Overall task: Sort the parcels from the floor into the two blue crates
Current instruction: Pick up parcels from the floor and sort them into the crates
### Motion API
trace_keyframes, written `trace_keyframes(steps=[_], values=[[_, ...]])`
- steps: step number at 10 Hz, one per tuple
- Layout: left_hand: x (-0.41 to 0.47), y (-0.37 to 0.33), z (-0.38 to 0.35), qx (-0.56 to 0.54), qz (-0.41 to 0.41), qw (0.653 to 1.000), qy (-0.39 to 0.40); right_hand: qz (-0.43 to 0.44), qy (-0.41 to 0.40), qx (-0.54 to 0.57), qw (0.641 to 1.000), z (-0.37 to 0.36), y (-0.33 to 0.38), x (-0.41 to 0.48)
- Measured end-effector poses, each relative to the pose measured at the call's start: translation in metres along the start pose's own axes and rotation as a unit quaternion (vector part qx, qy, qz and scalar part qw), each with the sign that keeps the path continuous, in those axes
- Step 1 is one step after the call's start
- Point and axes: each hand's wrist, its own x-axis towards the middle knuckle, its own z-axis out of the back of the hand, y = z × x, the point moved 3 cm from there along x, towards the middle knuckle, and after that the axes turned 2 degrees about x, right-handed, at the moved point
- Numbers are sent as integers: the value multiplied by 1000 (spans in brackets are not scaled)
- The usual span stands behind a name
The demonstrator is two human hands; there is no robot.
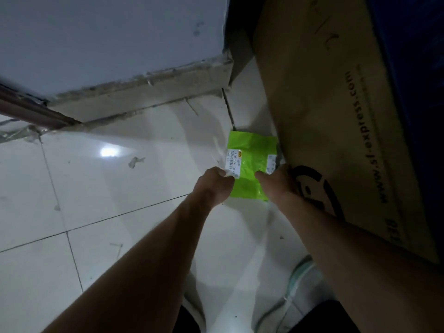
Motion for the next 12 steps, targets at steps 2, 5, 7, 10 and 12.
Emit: trace_keyframes(steps=[2,5,7,10,12], values=[[-8,-10,13,-88,36,995,41,-59,59,74,994,4,7,7],[-94,-61,66,-77,47,995,52,-32,68,72,995,66,57,-100],[-223,-138,126,-40,23,999,23,6,125,90,988,156,113,-215],[-433,-237,214,-119,-11,993,7,88,178,215,956,334,208,-419],[-557,-304,242,-205,-61,976,27,105,151,250,951,437,239,-512]])
